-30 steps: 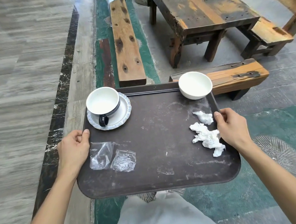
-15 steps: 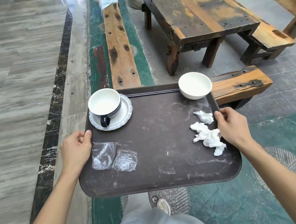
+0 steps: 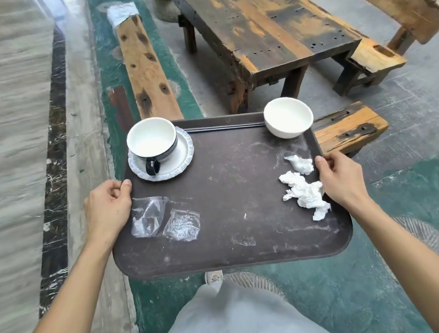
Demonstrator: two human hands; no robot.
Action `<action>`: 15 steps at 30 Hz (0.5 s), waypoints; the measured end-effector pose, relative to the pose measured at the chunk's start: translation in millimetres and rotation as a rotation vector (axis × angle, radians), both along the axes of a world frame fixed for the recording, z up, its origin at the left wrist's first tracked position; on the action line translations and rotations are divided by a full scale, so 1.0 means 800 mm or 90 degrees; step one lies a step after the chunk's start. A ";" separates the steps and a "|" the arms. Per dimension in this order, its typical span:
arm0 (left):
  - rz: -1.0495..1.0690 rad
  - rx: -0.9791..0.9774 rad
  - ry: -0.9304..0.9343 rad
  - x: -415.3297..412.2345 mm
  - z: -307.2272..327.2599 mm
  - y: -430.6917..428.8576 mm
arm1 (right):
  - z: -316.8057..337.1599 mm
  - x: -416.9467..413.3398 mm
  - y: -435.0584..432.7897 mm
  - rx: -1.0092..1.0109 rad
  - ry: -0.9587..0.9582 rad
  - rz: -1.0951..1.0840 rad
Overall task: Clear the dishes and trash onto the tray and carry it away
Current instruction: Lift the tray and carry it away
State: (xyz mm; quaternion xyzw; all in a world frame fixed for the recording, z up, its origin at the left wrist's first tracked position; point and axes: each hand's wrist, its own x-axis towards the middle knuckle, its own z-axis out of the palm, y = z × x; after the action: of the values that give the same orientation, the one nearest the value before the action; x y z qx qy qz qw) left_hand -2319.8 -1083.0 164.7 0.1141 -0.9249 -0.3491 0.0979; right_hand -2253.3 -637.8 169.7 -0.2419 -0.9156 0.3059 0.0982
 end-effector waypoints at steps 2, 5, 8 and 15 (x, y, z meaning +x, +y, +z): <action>-0.014 0.003 0.005 -0.035 0.001 0.000 | 0.003 -0.024 -0.002 0.010 0.003 -0.013; -0.034 0.010 -0.001 -0.084 -0.001 0.004 | 0.003 -0.056 0.003 0.021 0.006 -0.028; -0.036 0.025 -0.005 -0.121 -0.002 0.016 | 0.006 -0.087 0.012 0.023 0.006 -0.031; -0.036 0.035 -0.013 -0.209 -0.017 0.064 | -0.005 -0.168 0.060 0.030 0.001 -0.031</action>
State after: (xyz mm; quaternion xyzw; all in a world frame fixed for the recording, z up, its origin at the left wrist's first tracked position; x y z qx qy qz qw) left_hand -2486.9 -1031.9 151.2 0.0943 -0.9187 -0.3760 0.0752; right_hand -2387.9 -590.1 165.6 -0.2617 -0.9163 0.2816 0.1120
